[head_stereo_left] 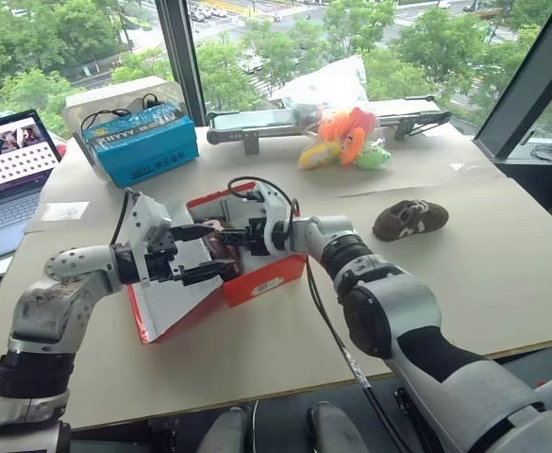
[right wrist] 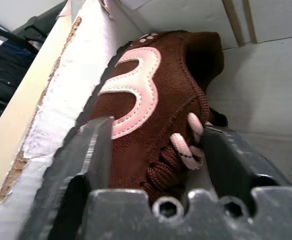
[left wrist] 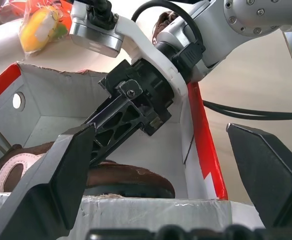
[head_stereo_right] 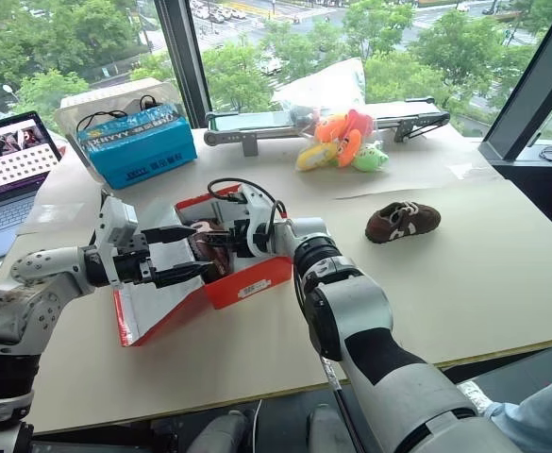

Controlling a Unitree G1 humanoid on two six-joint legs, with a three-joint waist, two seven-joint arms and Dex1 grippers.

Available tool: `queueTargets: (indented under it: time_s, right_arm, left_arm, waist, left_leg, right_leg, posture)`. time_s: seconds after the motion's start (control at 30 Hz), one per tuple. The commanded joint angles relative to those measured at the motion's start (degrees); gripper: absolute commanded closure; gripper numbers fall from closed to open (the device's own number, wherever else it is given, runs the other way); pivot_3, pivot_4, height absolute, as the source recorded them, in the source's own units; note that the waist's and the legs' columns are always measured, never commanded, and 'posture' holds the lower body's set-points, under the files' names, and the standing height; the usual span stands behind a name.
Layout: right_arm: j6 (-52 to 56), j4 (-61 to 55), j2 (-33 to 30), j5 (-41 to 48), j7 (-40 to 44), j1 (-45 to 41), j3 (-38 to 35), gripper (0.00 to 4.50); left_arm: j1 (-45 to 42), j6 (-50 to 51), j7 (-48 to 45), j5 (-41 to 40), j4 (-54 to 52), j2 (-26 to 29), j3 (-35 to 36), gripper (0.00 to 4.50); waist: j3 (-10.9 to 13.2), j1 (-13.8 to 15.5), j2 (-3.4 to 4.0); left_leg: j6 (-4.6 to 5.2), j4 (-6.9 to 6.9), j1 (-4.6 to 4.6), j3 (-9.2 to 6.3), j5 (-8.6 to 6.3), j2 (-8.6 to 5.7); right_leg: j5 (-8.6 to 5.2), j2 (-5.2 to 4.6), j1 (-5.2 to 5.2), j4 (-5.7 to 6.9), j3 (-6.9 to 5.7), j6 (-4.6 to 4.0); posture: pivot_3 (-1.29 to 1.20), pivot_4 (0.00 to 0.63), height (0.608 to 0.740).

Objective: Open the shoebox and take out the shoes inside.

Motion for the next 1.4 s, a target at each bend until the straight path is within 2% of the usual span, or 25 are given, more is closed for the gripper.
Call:
queueTargets:
  time_s: [0.03,0.2,0.5,0.63,0.87,1.13,1.4]
  right_arm:
    - [-0.12,-0.11,-0.03,-0.71,0.02,0.98,0.37,2.91]
    - [-0.02,-0.12,-0.13,-0.42,-0.35,0.81,-0.20,4.47]
    - [-0.14,-0.31,-0.83,1.64,-2.11,0.23,-3.00,4.47]
    - [-1.27,-1.49,-2.58,3.01,-3.88,-2.05,-5.14,4.47]
    - [-0.32,-7.42,-7.06,3.56,-3.49,-6.68,-4.60,4.47]
    - [7.63,-23.02,-10.68,4.04,-5.43,-6.00,-2.08,4.47]
    - [18.11,-47.08,-18.96,1.59,-11.31,2.98,1.60,4.47]
  left_arm:
    - [-0.32,-0.73,0.21,-0.44,-1.21,0.54,1.42,0.00]
    - [-0.41,-0.84,0.24,-0.37,-1.04,0.50,1.30,0.00]
    - [-0.89,-1.40,-0.02,0.04,-0.22,0.29,0.76,0.00]
    - [-1.05,-1.48,-0.12,0.10,-0.04,0.19,0.52,0.00]
    - [-1.09,-1.40,-0.25,0.10,0.05,0.15,0.39,0.00]
    - [-1.65,-1.30,-0.46,-0.01,0.19,0.01,-0.27,0.00]
    - [-2.36,-1.25,-0.76,0.02,0.88,-0.70,-1.34,0.00]
  waist:
    - [0.00,0.00,0.00]
    - [0.00,0.01,0.00]
    - [0.00,0.02,0.00]
    - [0.00,0.12,0.00]
    - [0.02,0.18,0.01]
    - [0.01,0.01,0.01]
    - [0.02,1.59,0.01]
  left_leg:
    - [0.00,0.00,0.00,0.00,0.00,0.00]
    - [0.00,0.01,0.00,0.00,0.00,0.00]
    - [0.00,0.01,0.00,0.00,0.00,0.00]
    - [0.01,0.01,-0.01,0.00,0.00,0.00]
    - [0.06,0.01,-0.11,0.00,0.04,-0.04]
    - [0.14,-0.01,-0.11,0.00,0.09,0.02]
    - [0.14,0.03,-0.20,0.00,0.09,-0.02]
  right_leg:
    - [0.00,0.00,0.00,0.00,0.00,0.00]
    - [0.00,0.00,0.01,0.00,0.00,0.00]
    - [0.00,0.00,0.01,0.00,0.00,-0.01]
    - [0.01,-0.01,0.00,0.00,0.00,-0.01]
    - [0.01,-0.03,-0.08,-0.01,-0.01,-0.01]
    - [0.00,-0.01,-0.12,0.01,-0.01,-0.02]
    - [0.00,-0.09,-0.11,-0.05,-0.08,-0.02]
  posture:
    - [0.00,0.150,0.740]
    - [0.00,0.150,0.740]
    - [0.00,0.150,0.740]
    - [0.00,0.150,0.740]
    - [0.00,0.150,0.740]
    - [0.00,0.150,0.740]
    - [0.00,0.150,0.740]
